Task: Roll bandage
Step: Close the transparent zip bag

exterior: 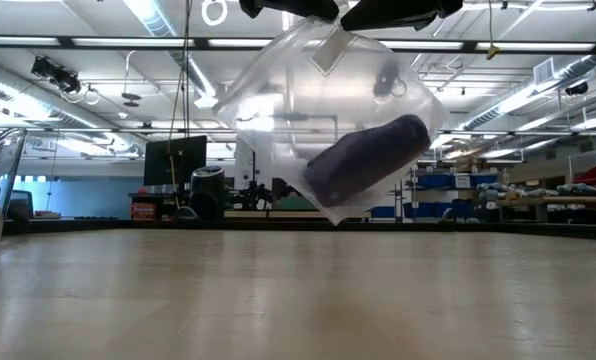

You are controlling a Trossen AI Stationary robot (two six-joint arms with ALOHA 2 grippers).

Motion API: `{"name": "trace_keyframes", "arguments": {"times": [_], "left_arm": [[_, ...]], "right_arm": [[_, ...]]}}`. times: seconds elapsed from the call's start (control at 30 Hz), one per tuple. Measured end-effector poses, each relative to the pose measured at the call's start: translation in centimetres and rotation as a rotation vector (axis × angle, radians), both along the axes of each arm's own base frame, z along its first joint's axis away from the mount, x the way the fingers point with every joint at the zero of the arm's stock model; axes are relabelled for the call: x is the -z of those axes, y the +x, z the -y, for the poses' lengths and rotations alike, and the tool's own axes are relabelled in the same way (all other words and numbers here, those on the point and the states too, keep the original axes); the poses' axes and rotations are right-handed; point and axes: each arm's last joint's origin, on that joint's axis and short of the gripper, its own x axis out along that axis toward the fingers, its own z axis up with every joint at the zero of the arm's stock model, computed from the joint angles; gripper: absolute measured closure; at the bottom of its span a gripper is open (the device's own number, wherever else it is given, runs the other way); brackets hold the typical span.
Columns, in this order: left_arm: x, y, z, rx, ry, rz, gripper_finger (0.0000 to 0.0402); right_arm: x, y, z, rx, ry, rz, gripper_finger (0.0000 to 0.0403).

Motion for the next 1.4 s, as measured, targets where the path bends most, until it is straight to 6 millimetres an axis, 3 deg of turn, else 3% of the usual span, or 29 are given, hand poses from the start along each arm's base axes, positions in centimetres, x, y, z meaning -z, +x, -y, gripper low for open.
{"name": "trace_keyframes", "arguments": {"times": [0.13,0.47,0.77,1.17,1.4], "left_arm": [[0.1,-0.1,0.2,0.014,0.023,-0.011,0.0381],[0.3,-0.3,0.3,0.02,0.03,-0.026,0.0381],[0.1,-0.2,0.3,0.021,0.029,-0.015,0.0381],[0.2,-0.2,0.4,0.04,0.019,-0.02,0.0381],[0.1,-0.2,0.4,0.039,0.02,-0.018,0.0381]], "right_arm": [[0.0,0.0,0.0,0.018,0.047,0.011,0.0394],[-0.9,-0.6,-0.7,-0.051,0.112,0.05,0.0317],[-0.7,0.3,0.8,-0.019,0.16,0.054,0.0337],[-0.8,-0.3,-0.2,0.041,0.097,0.072,0.0327],[-0.7,0.5,1.1,-0.047,0.179,0.04,0.0335]]}}
